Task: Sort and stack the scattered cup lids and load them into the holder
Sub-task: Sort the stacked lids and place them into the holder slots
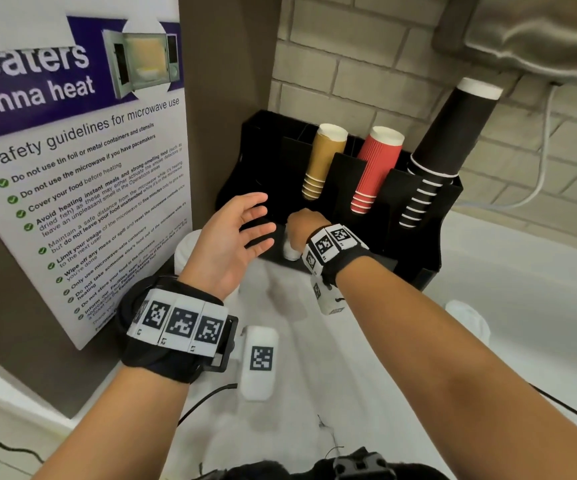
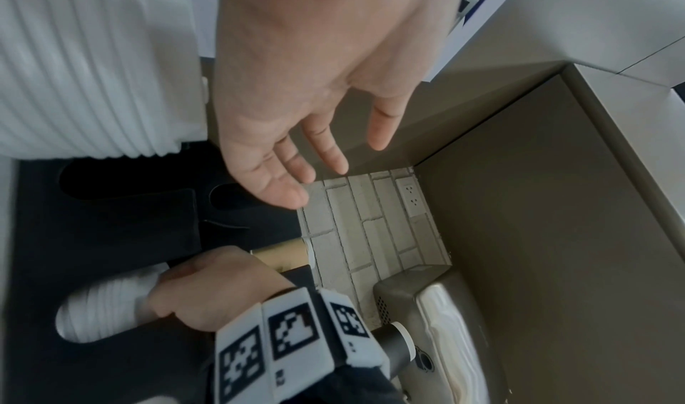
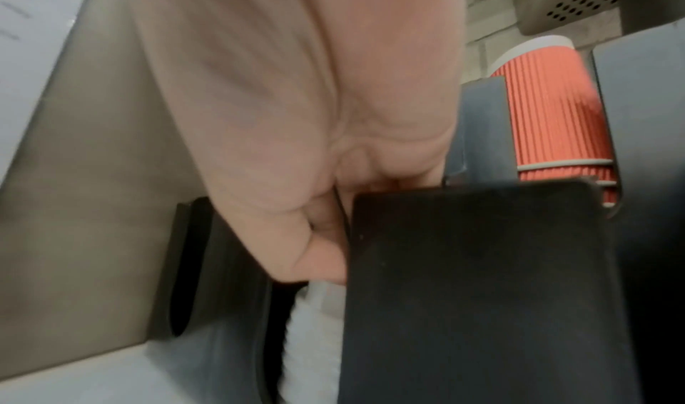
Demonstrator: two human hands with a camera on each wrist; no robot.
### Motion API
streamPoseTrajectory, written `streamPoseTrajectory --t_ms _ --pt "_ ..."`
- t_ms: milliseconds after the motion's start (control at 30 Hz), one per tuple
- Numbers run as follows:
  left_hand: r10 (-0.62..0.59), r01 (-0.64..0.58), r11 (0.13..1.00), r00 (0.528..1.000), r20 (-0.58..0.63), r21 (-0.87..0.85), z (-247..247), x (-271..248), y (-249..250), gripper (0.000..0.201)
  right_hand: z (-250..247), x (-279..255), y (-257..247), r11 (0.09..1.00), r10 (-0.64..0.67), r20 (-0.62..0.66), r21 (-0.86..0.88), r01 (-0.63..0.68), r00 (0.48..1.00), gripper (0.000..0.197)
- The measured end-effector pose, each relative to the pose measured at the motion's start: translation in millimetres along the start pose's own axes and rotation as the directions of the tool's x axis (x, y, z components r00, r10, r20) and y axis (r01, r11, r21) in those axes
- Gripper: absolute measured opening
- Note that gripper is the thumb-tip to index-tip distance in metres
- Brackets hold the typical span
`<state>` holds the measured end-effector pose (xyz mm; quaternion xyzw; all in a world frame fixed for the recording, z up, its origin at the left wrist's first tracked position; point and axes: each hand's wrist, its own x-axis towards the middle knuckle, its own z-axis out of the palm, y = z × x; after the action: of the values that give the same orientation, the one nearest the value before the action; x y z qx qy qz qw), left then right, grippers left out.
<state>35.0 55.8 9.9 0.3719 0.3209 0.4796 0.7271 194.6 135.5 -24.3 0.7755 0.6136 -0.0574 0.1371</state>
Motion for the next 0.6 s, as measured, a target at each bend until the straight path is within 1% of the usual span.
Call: streamPoseTrajectory --t_ms 100,167,267,367,433,500,567,600 --pt "-0.005 0.005 1.0 1.0 0.002 -0.002 1 0 -2 0.016 -1 1 1 0.999 0.016 0.051 -0.034 -0.014 0.999 0.047" --pt "-0.006 0.006 1.0 1.0 0.001 -0.004 1 0 -2 0.017 0 2 6 0.999 -0.002 0.05 -0.032 0.004 0.999 0.05" --pt "-0.006 0.006 1.0 1.0 0.002 -0.005 2 -1 -4 0.017 2 -5 10 0.999 -0.015 -0.036 0.028 0.016 0.999 0.045" --pt "-0.008 0.008 1.0 1.0 0.013 0.002 4 -1 -7 0.018 -4 -27 17 0.973 -0.011 -0.139 0.227 0.042 0.99 0.037" --pt "-0.014 0.014 1.0 1.0 0.027 0.013 6 -2 -11 0.018 -9 -47 31 0.917 -0.003 -0.259 0.383 0.106 0.966 0.036" --pt "-0.027 0.025 0.999 0.998 0.052 0.033 9 -3 -17 0.018 -9 -72 55 0.835 0.053 -0.391 0.523 0.174 0.919 0.036" --pt "-0.051 0.046 0.997 0.995 0.083 0.057 13 -5 -24 0.019 -3 -101 84 0.738 0.18 -0.452 0.649 0.184 0.874 0.034" --pt "-0.068 0.061 0.996 0.993 0.098 0.069 15 -6 -28 0.019 4 -116 100 0.703 0.256 -0.458 0.693 0.161 0.851 0.033"
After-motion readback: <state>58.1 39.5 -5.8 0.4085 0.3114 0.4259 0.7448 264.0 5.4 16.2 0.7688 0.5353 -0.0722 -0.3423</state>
